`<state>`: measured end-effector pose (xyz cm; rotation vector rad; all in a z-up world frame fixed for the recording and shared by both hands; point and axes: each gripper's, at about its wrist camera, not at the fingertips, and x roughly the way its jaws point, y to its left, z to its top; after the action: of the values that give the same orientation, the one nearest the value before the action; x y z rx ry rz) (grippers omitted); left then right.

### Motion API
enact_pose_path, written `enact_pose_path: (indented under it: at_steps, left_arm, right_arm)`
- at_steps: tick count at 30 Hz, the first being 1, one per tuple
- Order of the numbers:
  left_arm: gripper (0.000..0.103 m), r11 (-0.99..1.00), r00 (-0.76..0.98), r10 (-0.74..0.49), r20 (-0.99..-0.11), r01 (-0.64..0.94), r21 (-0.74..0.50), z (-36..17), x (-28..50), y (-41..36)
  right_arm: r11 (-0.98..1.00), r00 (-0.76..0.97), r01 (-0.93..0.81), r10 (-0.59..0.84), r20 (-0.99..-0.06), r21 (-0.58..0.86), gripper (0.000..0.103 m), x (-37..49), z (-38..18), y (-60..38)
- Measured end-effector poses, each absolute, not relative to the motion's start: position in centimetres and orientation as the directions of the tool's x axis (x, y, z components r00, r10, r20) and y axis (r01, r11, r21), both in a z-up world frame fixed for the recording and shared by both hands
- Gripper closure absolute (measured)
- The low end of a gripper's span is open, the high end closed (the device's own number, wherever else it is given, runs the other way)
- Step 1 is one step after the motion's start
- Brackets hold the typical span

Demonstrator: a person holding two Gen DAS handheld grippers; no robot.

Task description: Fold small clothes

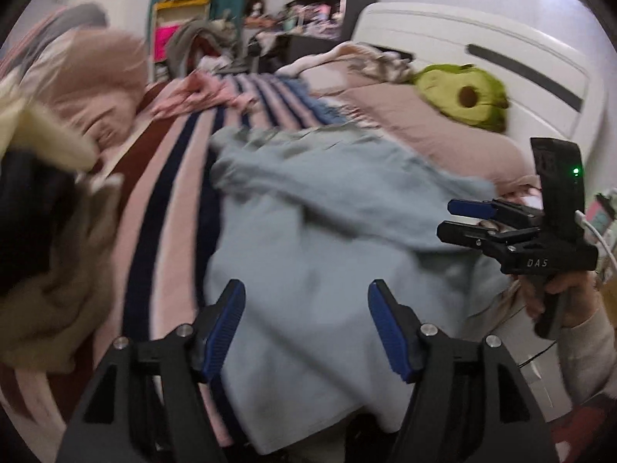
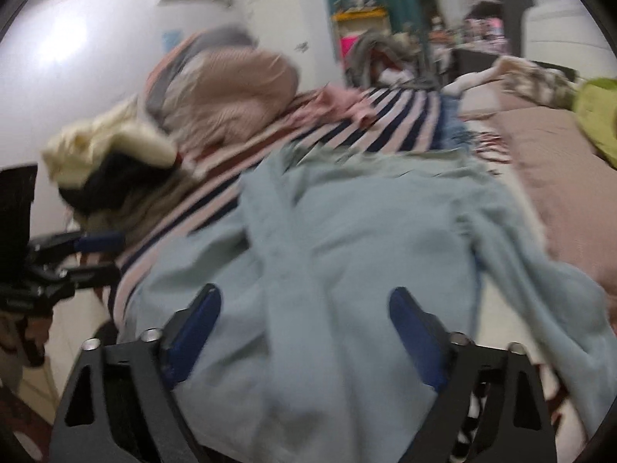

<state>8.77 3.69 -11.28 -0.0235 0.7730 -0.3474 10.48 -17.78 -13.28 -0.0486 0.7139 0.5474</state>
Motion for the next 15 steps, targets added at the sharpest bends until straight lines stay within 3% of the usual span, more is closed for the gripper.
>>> enact_pose_path:
  at_steps: [2,6,8,9,15]
  left_arm:
    - [0.041,0.948,0.651,-0.308,-0.694,0.274,-0.164,-12.5,8.7,5.1]
    - [0.041,0.946,0.644,-0.321,-0.694,0.253,-0.202,-13.7,8.9,6.9]
    - [0.041,0.945,0.648,-0.326,-0.688,0.25,-0.212,-13.8,9.1,7.3]
    - [0.041,0.943,0.651,-0.331,-0.683,0.249,-0.22,-13.7,9.2,7.4]
    - [0.041,0.94,0.665,-0.341,-0.665,0.259,-0.223,-13.2,9.9,7.2]
  right_arm:
    - [0.856,0.592,-0.51,0.422,-0.686,0.087,0.05,11.0,-14.6,-15.8]
    - [0.848,0.565,-0.53,0.345,-0.75,-0.008,0.063,11.7,-16.3,-13.6]
    - [0.852,0.57,-0.52,0.295,-0.767,-0.058,0.088,12.0,-16.7,-13.3]
    - [0.86,0.578,-0.505,0.273,-0.769,-0.074,0.093,12.2,-16.8,-13.4]
    - [0.92,0.626,-0.391,0.259,-0.736,-0.009,0.097,13.0,-15.4,-16.6]
